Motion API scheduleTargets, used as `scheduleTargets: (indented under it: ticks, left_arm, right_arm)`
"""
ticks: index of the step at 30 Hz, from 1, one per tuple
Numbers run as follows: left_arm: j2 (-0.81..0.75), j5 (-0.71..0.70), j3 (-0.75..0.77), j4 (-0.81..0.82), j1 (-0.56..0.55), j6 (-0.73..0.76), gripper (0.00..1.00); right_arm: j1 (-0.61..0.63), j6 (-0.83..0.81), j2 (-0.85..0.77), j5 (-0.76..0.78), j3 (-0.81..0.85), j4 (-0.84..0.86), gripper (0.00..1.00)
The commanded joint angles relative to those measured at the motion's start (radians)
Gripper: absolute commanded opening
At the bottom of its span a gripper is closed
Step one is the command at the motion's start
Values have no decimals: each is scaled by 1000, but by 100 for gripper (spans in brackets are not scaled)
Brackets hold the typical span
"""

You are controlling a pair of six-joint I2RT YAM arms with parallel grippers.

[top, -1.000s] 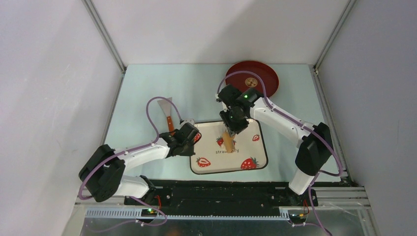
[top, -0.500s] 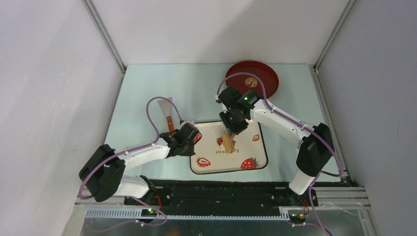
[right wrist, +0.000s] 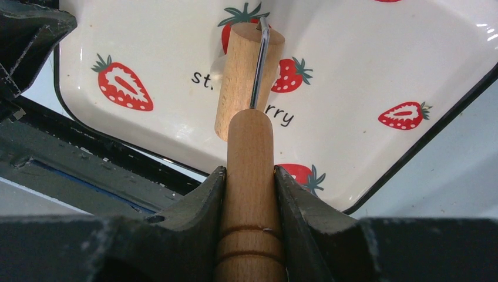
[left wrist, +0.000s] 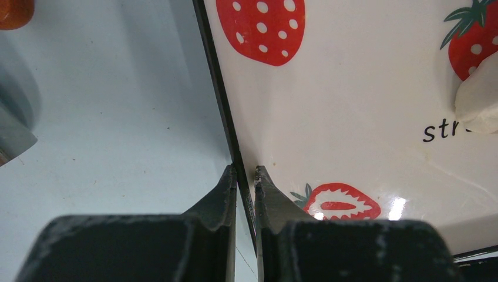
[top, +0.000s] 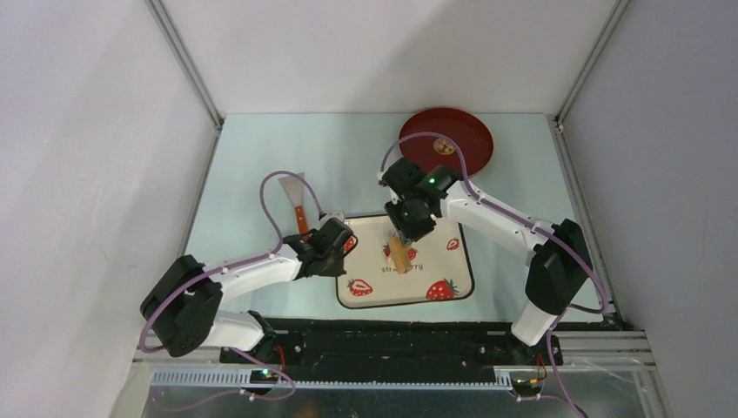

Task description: Roll out the dumpling wrappers from the dough

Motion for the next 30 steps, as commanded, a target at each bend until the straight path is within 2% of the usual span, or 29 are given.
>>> scheduleTargets:
  ticks: [1, 18, 30]
  left_arm:
    - [42, 26, -21, -76, -21, 6, 8]
    - [44, 19, -18, -80, -24, 5, 8]
    - [48, 17, -14, -83, -28, 5, 8]
  right_arm:
    - [44, 33, 85, -63, -90, 58, 0]
    - [41, 54, 200, -22, -147, 45, 0]
    - [37, 68, 256, 69, -168, 9, 0]
